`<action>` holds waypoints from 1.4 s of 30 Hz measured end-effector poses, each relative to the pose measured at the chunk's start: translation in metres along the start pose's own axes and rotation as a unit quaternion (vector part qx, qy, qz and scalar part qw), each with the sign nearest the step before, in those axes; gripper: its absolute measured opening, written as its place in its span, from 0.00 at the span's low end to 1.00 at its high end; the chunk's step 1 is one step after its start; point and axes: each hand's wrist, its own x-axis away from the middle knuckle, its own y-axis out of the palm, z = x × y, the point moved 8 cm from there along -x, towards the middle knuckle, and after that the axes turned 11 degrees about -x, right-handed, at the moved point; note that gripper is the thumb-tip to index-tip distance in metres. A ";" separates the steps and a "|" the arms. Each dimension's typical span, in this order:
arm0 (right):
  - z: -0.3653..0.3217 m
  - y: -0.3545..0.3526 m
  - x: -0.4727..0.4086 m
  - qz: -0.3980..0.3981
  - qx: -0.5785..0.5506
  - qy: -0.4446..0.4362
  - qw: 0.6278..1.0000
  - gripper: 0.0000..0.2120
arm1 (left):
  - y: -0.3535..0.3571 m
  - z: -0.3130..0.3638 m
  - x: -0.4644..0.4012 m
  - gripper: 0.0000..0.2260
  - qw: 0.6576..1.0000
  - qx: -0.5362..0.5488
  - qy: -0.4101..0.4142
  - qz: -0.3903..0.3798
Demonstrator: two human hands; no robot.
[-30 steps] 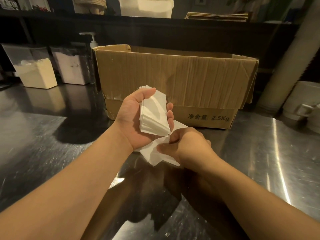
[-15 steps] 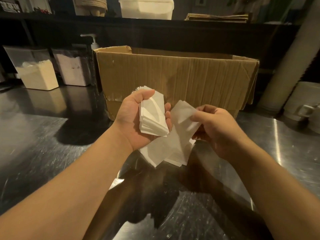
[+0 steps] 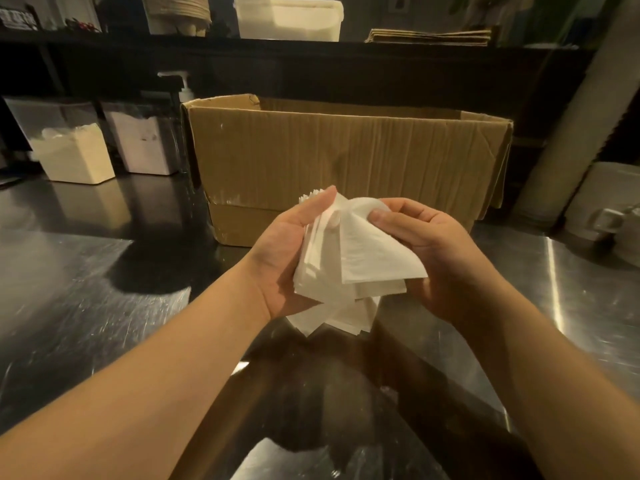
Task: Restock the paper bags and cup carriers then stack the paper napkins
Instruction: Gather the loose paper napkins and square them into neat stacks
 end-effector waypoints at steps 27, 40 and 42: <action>-0.001 0.006 0.001 0.001 0.184 -0.055 0.981 0.05 | -0.001 -0.002 0.001 0.20 0.998 -0.044 0.017 0.035; -0.011 0.020 0.010 -0.122 0.218 -0.067 0.966 0.13 | -0.004 -0.001 0.005 0.20 0.998 -0.011 -0.003 0.069; -0.003 0.022 0.008 -0.081 0.268 -0.086 0.956 0.12 | -0.006 0.001 0.007 0.18 0.996 -0.035 0.003 0.086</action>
